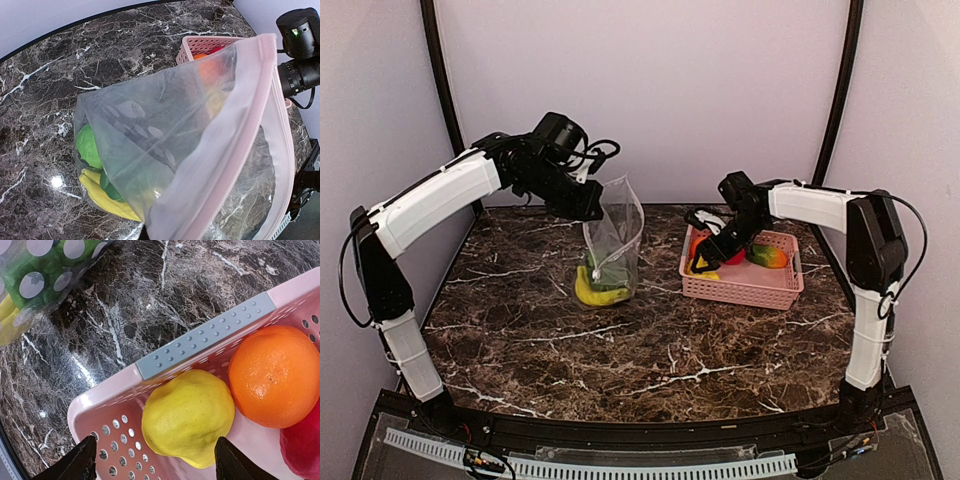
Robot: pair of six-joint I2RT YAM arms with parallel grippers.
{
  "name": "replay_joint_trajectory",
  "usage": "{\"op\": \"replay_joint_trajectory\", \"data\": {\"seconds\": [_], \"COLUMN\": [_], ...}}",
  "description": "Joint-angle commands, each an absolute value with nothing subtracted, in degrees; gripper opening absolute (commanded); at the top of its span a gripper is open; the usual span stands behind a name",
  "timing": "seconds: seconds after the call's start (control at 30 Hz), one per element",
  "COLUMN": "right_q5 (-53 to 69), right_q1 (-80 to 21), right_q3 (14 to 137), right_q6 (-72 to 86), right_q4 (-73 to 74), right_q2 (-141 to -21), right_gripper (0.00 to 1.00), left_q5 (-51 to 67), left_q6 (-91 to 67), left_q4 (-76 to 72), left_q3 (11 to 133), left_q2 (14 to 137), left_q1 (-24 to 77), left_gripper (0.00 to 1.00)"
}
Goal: Place the food in the zip-top bag and seal the zipper
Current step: Pick up the fake fruit from the bin.
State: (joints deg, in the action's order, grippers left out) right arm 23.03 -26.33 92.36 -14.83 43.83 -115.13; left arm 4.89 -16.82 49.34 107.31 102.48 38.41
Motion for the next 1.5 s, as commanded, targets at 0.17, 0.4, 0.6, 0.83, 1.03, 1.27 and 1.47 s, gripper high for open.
{"op": "replay_joint_trajectory", "data": {"seconds": [0.17, 0.4, 0.6, 0.83, 1.03, 1.27, 1.47], "right_q5": [21.47, 21.63, 19.53, 16.20, 15.29, 15.07, 16.68], "right_q1": [-25.86, -25.79, -25.68, -25.74, -25.62, -25.53, -25.32], "right_q3": [95.98, 96.68, 96.90, 95.16, 92.99, 91.33, 90.27], "right_q6": [-13.05, -12.62, -12.66, -13.28, -14.03, -14.67, -17.71], "right_q4": [44.85, 45.18, 45.26, 44.51, 43.19, 42.96, 43.07], "right_q2": [-118.60, -120.82, -122.00, -119.96, -116.43, -112.81, -107.00], "right_gripper": [0.83, 0.90, 0.88, 0.76, 0.66, 0.58, 0.55], "left_q5": [5.10, 5.44, 5.42, 5.60, 5.87, 5.95, 5.83], "left_q6": [-16.20, -16.60, -16.66, -16.91, -17.13, -17.23, -17.15], "left_q4": [49.32, 48.98, 48.62, 47.82, 47.32, 46.89, 46.85], "left_q3": [106.06, 105.21, 104.63, 103.36, 102.44, 101.79, 102.21], "left_q2": [98.32, 97.94, 97.66, 97.04, 96.63, 96.32, 96.51], "left_q1": [38.40, 38.41, 38.41, 38.41, 38.41, 38.41, 38.36], "left_gripper": [0.01, 0.01, 0.01, 0.01, 0.01, 0.01, 0.01]}}
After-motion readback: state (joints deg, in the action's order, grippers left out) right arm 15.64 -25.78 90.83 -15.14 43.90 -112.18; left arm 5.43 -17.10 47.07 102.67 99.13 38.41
